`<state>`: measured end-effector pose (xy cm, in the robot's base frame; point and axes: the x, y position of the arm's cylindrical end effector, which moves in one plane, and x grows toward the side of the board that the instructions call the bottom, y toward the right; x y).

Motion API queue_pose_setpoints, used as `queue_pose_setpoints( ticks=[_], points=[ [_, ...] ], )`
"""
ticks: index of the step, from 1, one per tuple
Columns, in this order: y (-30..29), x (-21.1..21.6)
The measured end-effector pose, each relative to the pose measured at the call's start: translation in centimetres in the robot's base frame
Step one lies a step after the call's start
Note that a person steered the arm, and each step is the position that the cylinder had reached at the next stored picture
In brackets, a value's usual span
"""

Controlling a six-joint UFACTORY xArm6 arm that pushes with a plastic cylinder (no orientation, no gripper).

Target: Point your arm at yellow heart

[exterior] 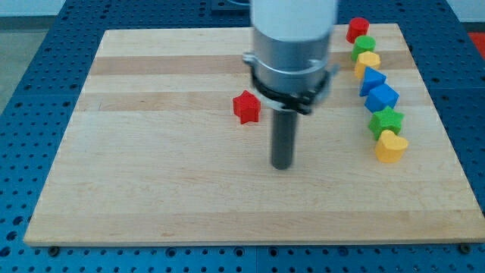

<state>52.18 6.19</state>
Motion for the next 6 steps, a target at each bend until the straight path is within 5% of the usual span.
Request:
queue_pose_setpoints(
  ticks=[3,6],
  points=[
    [18.3,0.4],
    [13.1,-1.6]
  ],
)
